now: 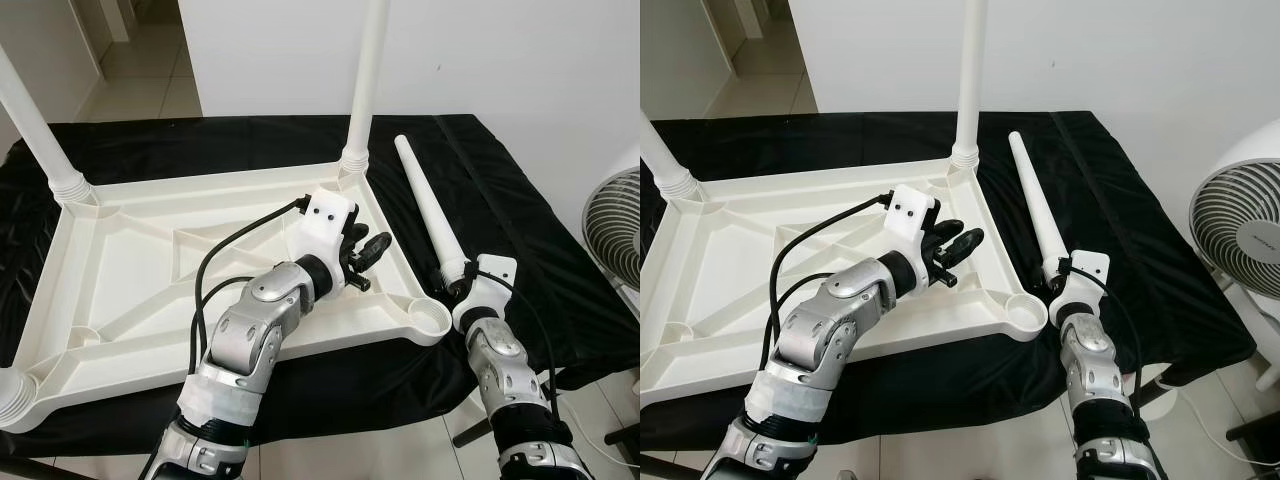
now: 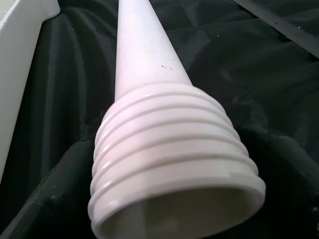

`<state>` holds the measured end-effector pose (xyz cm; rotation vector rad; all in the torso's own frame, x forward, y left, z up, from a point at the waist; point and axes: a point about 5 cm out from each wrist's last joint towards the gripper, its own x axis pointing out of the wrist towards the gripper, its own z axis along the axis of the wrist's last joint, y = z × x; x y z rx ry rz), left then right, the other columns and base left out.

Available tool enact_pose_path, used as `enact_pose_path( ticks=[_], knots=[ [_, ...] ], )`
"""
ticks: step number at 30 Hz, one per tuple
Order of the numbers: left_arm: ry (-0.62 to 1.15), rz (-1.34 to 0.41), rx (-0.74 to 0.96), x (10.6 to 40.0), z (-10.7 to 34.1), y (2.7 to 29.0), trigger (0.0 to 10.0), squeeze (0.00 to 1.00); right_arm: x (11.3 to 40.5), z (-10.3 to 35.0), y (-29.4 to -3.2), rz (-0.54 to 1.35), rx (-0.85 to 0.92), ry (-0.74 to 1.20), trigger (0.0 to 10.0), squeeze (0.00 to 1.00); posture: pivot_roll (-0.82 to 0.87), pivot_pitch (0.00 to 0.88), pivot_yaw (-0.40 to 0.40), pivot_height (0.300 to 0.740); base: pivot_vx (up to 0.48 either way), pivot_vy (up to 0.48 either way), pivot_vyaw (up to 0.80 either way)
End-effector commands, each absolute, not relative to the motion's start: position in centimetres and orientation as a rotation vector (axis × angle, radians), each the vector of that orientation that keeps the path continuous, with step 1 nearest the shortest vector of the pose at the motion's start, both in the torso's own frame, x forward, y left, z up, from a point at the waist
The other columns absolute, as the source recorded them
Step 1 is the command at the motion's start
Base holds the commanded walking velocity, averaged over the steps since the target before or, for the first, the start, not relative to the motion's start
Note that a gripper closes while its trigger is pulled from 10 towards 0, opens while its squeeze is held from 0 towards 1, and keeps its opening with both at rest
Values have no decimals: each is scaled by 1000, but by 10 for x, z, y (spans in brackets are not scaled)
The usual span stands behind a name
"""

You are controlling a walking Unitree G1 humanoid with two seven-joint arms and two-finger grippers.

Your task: Building children table

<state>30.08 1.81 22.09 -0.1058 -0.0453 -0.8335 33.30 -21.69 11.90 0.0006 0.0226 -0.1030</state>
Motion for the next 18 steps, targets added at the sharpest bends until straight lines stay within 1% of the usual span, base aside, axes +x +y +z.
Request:
enact_pose_path(
  ticks=[1, 5, 9, 10, 11, 18],
  knots=[
    [-30, -863, -110, 298, 218, 17, 10000, 0, 330, 118, -220, -104, -14, 31, 10000, 0, -19, 96, 16, 740, 0, 0, 0],
    [-29, -862, -110, 297, 218, 18, 10000, 0, 330, 128, -217, -82, -17, -40, 10000, 0, -17, 96, 18, 740, 0, 0, 0],
    [-28, -862, -110, 297, 218, 18, 10000, 0, 330, 131, -216, -73, -16, -56, 10000, 0, -17, 96, 19, 740, 0, 0, 0],
    [-28, -865, -110, 297, 218, 17, 10000, 0, 329, 132, -215, -71, -11, -66, 2235, 0, -18, 94, 19, 740, 0, 0, 0],
    [-27, -867, -109, 297, 218, 17, 10000, 0, 329, 131, -215, -68, -8, -56, 0, 0, -19, 93, 20, 740, 0, 0, 0],
    [-34, -882, -108, 295, 220, 14, 10000, 0, 327, 128, -221, -88, 26, -13, 0, 0, -25, 89, 22, 740, 0, 0, 0]
  ],
)
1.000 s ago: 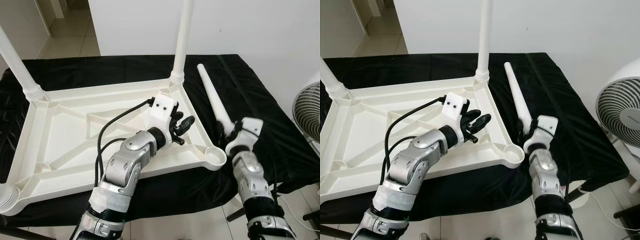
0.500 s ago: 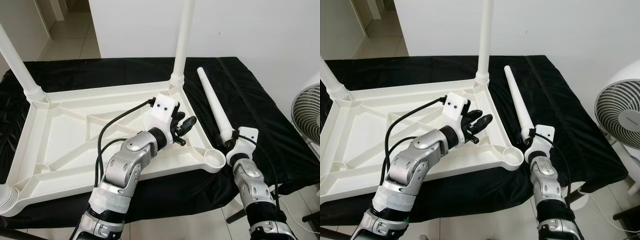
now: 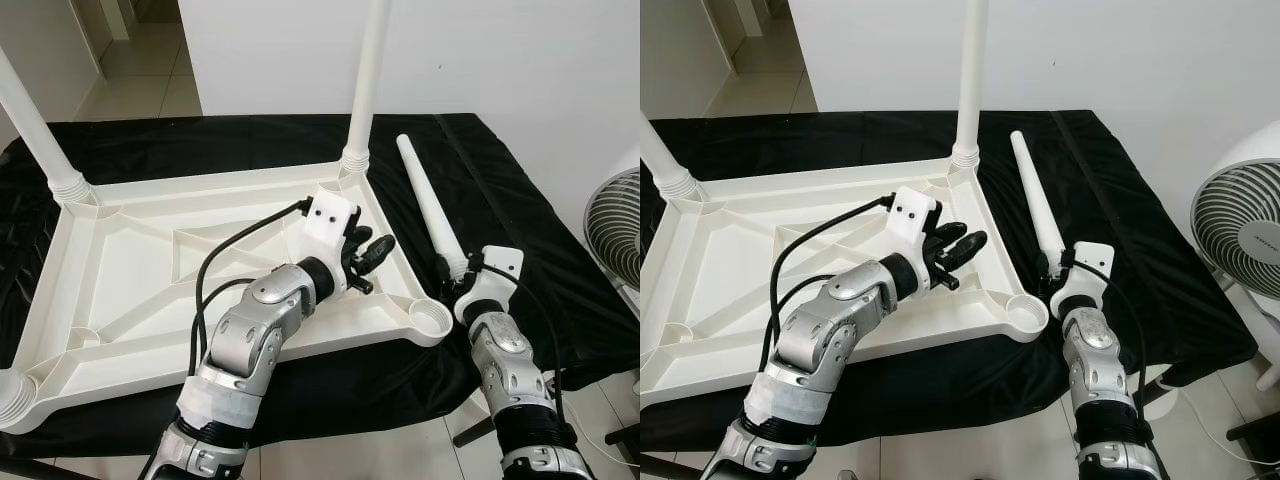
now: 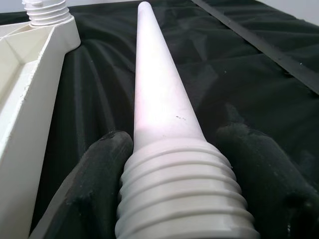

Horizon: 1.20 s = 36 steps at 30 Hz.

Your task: Building children table

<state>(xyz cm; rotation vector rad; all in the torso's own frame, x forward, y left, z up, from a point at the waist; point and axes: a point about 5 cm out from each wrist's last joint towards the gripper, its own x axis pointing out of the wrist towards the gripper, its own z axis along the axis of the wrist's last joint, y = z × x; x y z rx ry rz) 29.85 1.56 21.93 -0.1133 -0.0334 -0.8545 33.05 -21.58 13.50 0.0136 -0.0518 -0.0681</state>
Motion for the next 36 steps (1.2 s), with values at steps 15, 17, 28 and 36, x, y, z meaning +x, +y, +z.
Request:
enact_pose_path(
  ticks=[15, 17, 28, 36],
  knots=[
    [-51, -935, -111, 294, 226, 4, 10000, 0, 311, 188, -212, -109, -118, -455, 10000, 0, -29, 92, 25, 740, 0, 0, 0],
    [-57, -946, -102, 295, 228, 3, 10000, 0, 311, 192, -205, -71, -98, -458, 10000, 0, -29, 92, 25, 740, 0, 0, 0],
    [-65, -948, -101, 296, 231, 4, 10000, 0, 310, 173, -203, -69, -98, -371, 10000, 0, -27, 107, 22, 740, 0, 0, 0],
    [-59, -948, -104, 296, 231, 4, 10000, 0, 312, 163, -203, -72, -68, -292, 10000, 0, -28, 109, 21, 740, 0, 0, 0]
  ],
)
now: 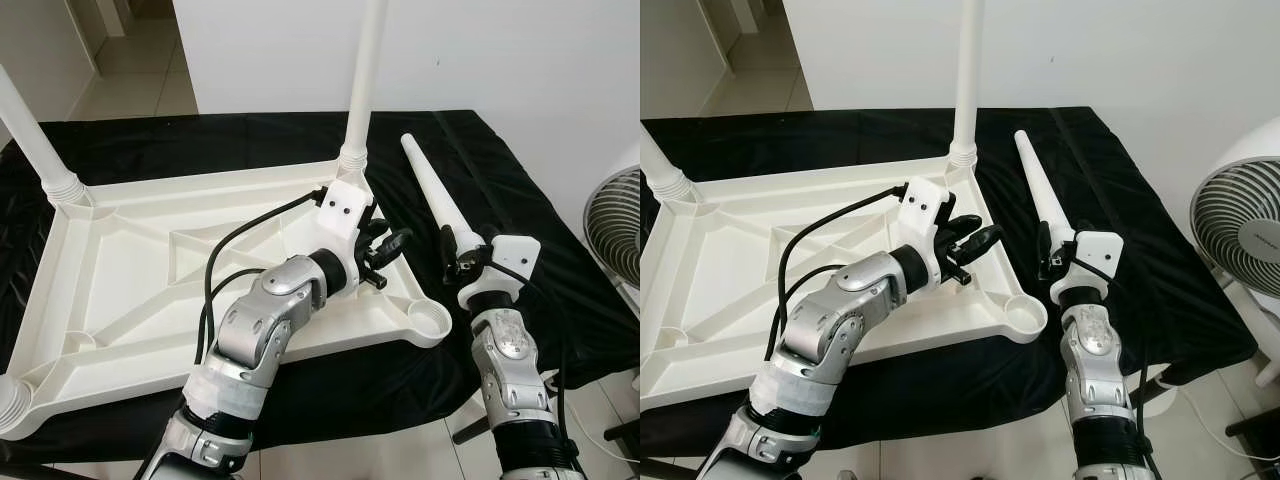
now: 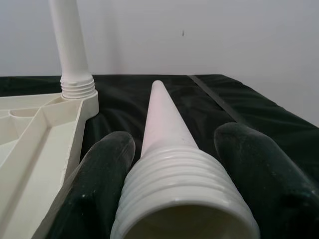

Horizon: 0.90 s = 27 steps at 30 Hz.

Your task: Building children table

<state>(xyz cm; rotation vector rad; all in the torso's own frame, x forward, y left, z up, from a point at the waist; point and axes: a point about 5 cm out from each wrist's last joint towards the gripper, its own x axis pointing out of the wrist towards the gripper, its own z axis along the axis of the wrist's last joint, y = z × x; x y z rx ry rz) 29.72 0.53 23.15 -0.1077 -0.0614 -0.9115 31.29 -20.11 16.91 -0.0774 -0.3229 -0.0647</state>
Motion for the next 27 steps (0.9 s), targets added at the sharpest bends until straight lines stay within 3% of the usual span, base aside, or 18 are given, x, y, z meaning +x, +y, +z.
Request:
enact_pose_path(
  ticks=[1, 4, 5, 7, 8, 27],
  knots=[
    [-58, -949, -104, 296, 231, 4, 10000, 0, 312, 163, -203, -72, -68, -291, 10000, 0, -28, 109, 21, 740, 0, 0, 0],
    [-58, -949, -104, 296, 231, 4, 10000, 0, 312, 163, -203, -72, -68, -291, 10000, 0, -28, 109, 21, 740, 0, 0, 0],
    [-59, -952, -105, 295, 231, 4, 10000, 0, 312, 146, -205, -87, -57, -202, 10000, 1000, -23, 111, 18, 740, 0, 0, 0],
    [-61, -954, -105, 294, 232, 4, 10000, 0, 311, 134, -207, -96, -32, -136, 10000, 1000, -22, 112, 19, 740, 0, 0, 0],
    [-60, -956, -106, 294, 232, 4, 10000, 0, 311, 122, -208, -94, -25, -58, 10000, 0, -22, 113, 20, 740, 0, 0, 0],
    [-63, -961, -110, 292, 234, 4, 10000, 0, 307, 103, -211, -65, -57, 98, 10000, 0, -25, 117, 20, 740, 0, 0, 0]
  ],
)
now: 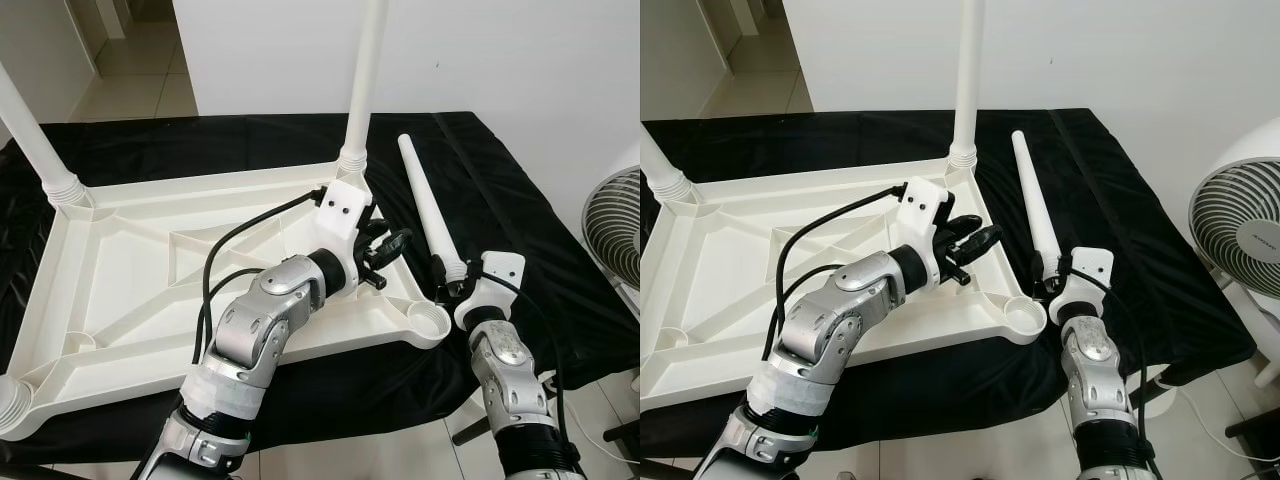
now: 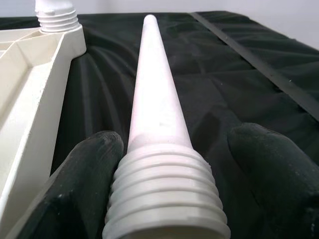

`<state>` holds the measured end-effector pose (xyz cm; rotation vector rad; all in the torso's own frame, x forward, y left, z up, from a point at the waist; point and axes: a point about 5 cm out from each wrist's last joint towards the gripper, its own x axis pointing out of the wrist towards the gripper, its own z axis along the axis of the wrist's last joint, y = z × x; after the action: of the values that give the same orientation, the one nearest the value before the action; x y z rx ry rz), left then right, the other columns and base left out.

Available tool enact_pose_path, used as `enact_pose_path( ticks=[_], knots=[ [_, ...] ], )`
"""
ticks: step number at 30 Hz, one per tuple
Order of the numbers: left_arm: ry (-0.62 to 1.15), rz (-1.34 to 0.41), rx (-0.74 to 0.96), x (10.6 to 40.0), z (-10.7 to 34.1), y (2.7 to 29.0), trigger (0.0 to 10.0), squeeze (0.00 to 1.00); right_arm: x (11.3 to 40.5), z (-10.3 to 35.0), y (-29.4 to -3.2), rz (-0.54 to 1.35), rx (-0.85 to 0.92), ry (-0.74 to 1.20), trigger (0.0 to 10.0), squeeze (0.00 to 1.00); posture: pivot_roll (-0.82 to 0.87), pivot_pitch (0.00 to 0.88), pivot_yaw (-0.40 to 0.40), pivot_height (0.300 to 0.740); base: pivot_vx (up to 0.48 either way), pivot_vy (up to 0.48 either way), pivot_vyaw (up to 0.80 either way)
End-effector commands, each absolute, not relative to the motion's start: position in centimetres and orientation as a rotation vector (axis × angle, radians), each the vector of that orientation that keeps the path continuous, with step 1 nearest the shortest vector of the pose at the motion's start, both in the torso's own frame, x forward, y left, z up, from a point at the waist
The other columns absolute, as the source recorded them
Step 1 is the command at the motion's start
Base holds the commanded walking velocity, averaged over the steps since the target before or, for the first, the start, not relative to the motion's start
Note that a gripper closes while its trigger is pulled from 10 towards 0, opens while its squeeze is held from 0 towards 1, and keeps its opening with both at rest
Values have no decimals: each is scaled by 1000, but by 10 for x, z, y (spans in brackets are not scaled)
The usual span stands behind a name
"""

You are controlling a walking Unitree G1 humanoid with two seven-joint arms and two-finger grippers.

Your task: Building children table

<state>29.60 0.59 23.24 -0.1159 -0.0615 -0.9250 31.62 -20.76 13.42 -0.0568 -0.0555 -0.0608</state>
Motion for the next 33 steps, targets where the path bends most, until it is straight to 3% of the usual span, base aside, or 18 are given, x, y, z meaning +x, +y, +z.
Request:
enact_pose_path(
  ticks=[1, 14, 23, 31, 32, 33],
  knots=[
    [-64, -962, -111, 292, 234, 4, 10000, 0, 307, 100, -210, -61, -54, 112, 10000, 0, -24, 118, 19, 740, 0, 0, 0],
    [-63, -965, -113, 291, 235, 5, 10000, 0, 304, 92, -208, -37, -5, 173, 10000, 0, -22, 123, 23, 740, 0, 0, 0],
    [-63, -967, -115, 291, 235, 5, 10000, 0, 306, 98, -212, -53, 139, 215, 10000, 0, -23, 122, 22, 740, 0, 0, 0],
    [-61, -970, -121, 290, 235, 4, 10000, 0, 305, 104, -215, -50, 123, 197, 9961, 0, -24, 120, 26, 740, 0, 0, 0],
    [-60, -971, -121, 289, 236, 4, 10000, 0, 305, 103, -215, -50, 122, 200, 9059, 0, -24, 119, 26, 740, 0, 0, 0],
    [-60, -972, -121, 289, 236, 4, 10000, 0, 305, 104, -215, -47, 124, 199, 3608, 0, -22, 119, 26, 740, 0, 0, 0]
  ],
)
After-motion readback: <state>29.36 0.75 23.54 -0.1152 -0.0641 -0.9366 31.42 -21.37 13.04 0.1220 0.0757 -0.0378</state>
